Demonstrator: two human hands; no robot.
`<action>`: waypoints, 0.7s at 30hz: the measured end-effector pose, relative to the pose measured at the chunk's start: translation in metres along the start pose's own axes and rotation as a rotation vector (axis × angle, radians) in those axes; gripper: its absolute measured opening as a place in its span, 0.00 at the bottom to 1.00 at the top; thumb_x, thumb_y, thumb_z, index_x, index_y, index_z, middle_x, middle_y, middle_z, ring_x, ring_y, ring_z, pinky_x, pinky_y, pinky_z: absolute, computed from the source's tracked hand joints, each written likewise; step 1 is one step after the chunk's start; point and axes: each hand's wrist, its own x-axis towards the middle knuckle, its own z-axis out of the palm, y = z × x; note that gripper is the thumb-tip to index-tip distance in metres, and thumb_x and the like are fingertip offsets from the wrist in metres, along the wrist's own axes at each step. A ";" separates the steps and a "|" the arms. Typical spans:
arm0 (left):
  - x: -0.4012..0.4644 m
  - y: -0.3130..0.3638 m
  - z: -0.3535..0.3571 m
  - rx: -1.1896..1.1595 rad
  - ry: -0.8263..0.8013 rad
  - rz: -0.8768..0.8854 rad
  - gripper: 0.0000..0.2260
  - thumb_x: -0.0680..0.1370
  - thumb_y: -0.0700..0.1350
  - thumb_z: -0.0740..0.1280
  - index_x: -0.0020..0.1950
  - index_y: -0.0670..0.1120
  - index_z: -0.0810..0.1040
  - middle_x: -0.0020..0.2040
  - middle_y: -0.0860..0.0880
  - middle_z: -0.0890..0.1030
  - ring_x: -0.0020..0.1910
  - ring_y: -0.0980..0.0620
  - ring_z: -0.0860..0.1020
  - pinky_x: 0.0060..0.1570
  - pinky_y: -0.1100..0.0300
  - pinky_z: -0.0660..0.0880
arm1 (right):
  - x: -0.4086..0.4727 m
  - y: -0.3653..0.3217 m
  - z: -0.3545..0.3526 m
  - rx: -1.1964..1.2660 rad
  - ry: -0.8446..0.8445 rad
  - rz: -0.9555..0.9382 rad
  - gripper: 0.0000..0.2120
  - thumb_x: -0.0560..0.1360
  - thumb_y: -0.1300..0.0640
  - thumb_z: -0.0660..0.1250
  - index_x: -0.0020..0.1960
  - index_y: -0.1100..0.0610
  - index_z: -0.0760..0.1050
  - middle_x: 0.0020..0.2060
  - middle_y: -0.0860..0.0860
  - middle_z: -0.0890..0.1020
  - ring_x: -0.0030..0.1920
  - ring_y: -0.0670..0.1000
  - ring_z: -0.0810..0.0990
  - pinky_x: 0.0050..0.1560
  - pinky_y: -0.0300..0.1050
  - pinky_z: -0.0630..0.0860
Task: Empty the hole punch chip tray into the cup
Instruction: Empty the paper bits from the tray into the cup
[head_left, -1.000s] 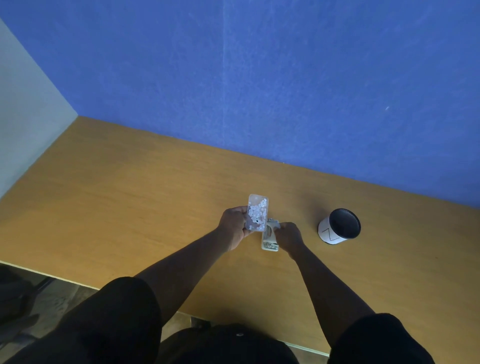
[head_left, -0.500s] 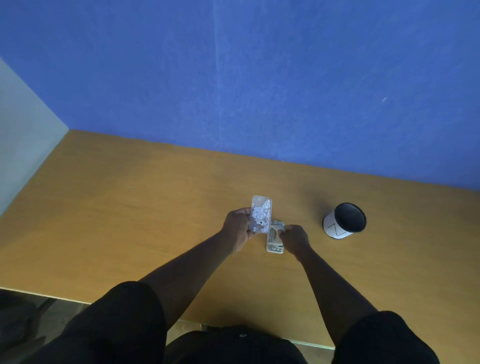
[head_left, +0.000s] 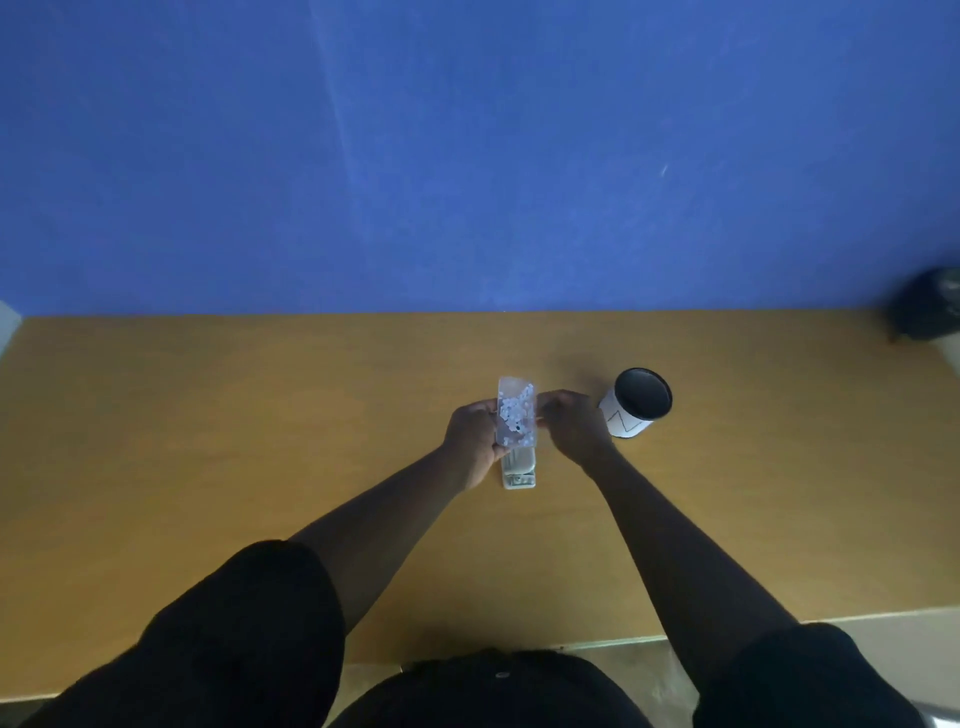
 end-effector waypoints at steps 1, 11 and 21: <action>0.000 -0.001 0.011 0.020 0.002 0.004 0.16 0.80 0.30 0.53 0.60 0.37 0.77 0.56 0.36 0.81 0.55 0.39 0.80 0.49 0.48 0.80 | -0.001 0.001 -0.009 -0.017 0.017 -0.002 0.11 0.76 0.60 0.62 0.47 0.53 0.82 0.38 0.46 0.84 0.33 0.41 0.79 0.32 0.33 0.73; 0.019 0.009 0.093 0.414 -0.026 0.145 0.11 0.80 0.36 0.60 0.55 0.40 0.81 0.58 0.38 0.82 0.54 0.39 0.82 0.37 0.52 0.84 | 0.022 0.023 -0.089 0.016 0.110 -0.043 0.14 0.77 0.62 0.60 0.57 0.59 0.82 0.45 0.52 0.85 0.38 0.47 0.79 0.32 0.35 0.69; 0.047 0.007 0.163 0.965 0.031 0.504 0.12 0.79 0.40 0.64 0.58 0.41 0.83 0.53 0.41 0.85 0.45 0.44 0.85 0.41 0.57 0.81 | 0.064 0.060 -0.148 -0.036 0.172 -0.078 0.15 0.76 0.61 0.59 0.57 0.57 0.80 0.55 0.54 0.84 0.50 0.51 0.80 0.45 0.38 0.68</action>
